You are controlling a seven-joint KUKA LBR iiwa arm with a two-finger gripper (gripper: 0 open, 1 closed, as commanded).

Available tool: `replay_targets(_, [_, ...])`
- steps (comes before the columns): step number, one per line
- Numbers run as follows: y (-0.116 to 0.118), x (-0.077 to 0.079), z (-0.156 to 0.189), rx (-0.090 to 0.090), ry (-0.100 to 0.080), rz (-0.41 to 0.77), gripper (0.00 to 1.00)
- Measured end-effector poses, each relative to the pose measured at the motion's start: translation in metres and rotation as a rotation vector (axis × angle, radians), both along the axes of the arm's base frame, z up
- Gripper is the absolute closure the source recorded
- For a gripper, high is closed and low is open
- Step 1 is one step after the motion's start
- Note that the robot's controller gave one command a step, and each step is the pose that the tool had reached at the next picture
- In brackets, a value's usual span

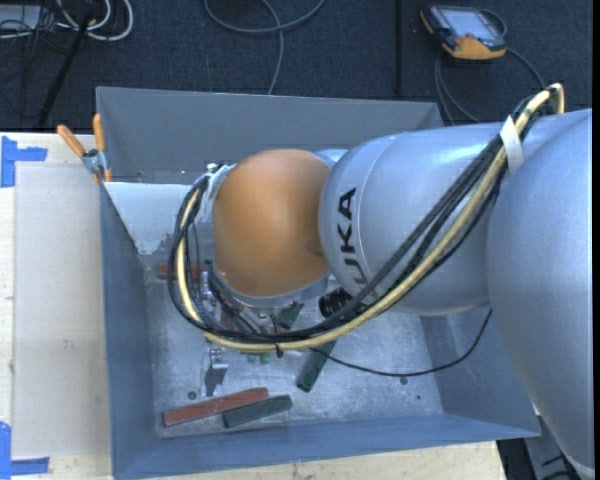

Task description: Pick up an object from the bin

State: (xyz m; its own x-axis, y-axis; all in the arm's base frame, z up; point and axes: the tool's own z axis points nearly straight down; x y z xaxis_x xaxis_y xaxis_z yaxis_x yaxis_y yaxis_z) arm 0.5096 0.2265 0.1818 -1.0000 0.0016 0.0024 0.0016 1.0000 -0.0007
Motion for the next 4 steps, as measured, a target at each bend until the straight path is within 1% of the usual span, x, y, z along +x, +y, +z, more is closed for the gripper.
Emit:
replay_targets(1, [-0.03,-0.009,-0.044,0.002,-0.005,0.075,0.0])
replay_targets(2, [-0.093,-0.04,-0.074,-0.001,0.004,0.155,0.0])
replay_targets(3, [-0.097,-0.018,-0.027,0.001,-0.003,0.131,0.0])
replay_targets(4, [-0.095,-0.015,-0.092,0.002,-0.006,0.048,0.0])
